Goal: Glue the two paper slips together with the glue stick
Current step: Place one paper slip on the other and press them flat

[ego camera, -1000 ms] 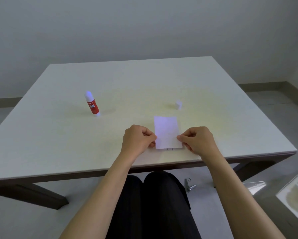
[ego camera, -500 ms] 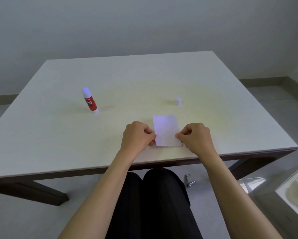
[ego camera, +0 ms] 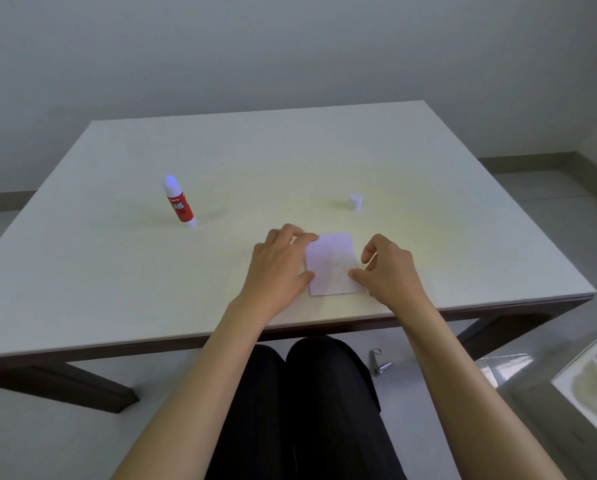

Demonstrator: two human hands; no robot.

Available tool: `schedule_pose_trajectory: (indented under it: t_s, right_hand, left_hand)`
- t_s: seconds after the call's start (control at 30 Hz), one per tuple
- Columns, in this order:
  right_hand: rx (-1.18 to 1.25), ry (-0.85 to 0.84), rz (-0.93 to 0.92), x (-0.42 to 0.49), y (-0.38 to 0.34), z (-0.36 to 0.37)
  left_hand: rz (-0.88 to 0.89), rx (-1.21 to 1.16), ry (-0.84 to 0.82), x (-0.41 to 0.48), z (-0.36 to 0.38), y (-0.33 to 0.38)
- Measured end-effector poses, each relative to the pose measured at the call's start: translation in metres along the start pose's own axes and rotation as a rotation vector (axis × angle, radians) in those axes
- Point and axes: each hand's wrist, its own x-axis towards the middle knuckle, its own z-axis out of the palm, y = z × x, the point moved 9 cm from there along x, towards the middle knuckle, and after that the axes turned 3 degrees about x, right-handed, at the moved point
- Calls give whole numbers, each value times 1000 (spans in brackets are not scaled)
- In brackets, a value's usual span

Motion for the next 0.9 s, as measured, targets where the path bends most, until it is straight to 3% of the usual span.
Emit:
schedule_pose_trajectory:
  t_s: [0.07, 0.17, 0.6, 0.7, 0.83, 0.9]
  right_hand:
    - [-7, -13, 1, 1, -1, 1]
    - [-25, -27, 1, 2, -2, 2]
    - [-307, -10, -129, -7, -48, 40]
    - [-577, 36, -277, -16, -65, 54]
    - [-644, -197, -553, -48, -73, 105]
    - [-651, -286, -529, -43, -65, 115]
  left_hand:
    - [151, 124, -170, 0, 15, 7]
    - [165, 105, -375, -5, 39, 0]
    - [104, 145, -383, -13, 23, -50]
    - [96, 150, -389, -17, 21, -64]
    - [98, 183, -423, -14, 23, -70]
    - [104, 184, -434, -13, 25, -70]
